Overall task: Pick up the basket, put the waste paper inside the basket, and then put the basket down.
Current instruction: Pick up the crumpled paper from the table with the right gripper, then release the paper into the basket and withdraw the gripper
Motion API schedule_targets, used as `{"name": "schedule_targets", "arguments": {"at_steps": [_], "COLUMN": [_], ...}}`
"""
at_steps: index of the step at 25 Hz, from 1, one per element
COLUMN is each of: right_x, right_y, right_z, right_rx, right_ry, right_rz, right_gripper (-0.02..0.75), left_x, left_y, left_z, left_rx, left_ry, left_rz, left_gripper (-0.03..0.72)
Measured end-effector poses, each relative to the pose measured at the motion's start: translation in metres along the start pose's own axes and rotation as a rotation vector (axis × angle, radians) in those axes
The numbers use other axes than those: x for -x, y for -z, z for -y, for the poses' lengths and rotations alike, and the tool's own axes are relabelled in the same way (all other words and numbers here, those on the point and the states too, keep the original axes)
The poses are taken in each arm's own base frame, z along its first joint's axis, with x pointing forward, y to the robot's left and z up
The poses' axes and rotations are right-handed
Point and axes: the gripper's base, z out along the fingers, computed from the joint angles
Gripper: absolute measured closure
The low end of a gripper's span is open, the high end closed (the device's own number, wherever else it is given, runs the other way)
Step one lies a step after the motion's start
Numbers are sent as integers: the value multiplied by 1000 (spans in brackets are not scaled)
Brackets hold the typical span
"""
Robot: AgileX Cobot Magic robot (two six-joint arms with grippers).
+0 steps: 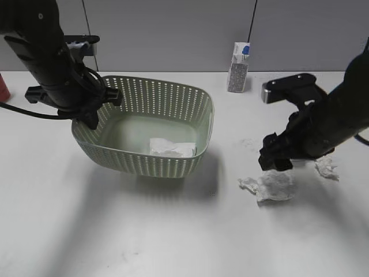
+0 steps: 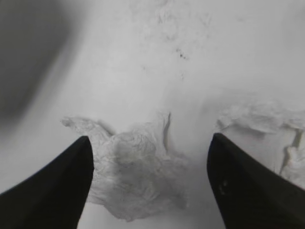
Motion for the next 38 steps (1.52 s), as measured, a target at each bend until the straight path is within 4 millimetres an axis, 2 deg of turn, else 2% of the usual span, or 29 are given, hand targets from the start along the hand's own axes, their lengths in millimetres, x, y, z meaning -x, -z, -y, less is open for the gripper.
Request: {"name": "schedule_targets", "arguments": {"at_steps": [5,8,10,13,16,18,22,24,27,30,32,34,37,38], "right_x": [-26,-32,-32,-31,-28,-22,5,24,53,73,82,88,88,86], "right_y": [-33,-47,-49,-49,-42,-30,16,44,82,103,103,92,57,44], "right_z": [3,4,4,3,3,2,-3,-14,-45,-83,-103,-117,-124,-124], "right_rx": [-7,-10,-10,-8,-7,-7,1,24,87,153,179,185,175,172], "right_ry": [-14,-20,-26,-21,-10,-5,7,34,131,224,255,272,279,281], "right_rz": [-73,-106,-105,-98,-75,-32,144,256,413,531,592,638,595,564], "right_gripper": [148,158,200,365,629,683,683,683,685,685,685,685,677,643], "left_x": [0,0,0,0,0,0,0,0,0,0,0,0,0,0], "left_y": [0,0,0,0,0,0,0,0,0,0,0,0,0,0], "left_z": [0,0,0,0,0,0,0,0,0,0,0,0,0,0], "left_rx": [0,0,0,0,0,0,0,0,0,0,0,0,0,0], "left_ry": [0,0,0,0,0,0,0,0,0,0,0,0,0,0], "left_rz": [0,0,0,0,0,0,0,0,0,0,0,0,0,0], "left_gripper": [685,685,685,685,685,685,685,685,685,685,685,685,685,685]}}
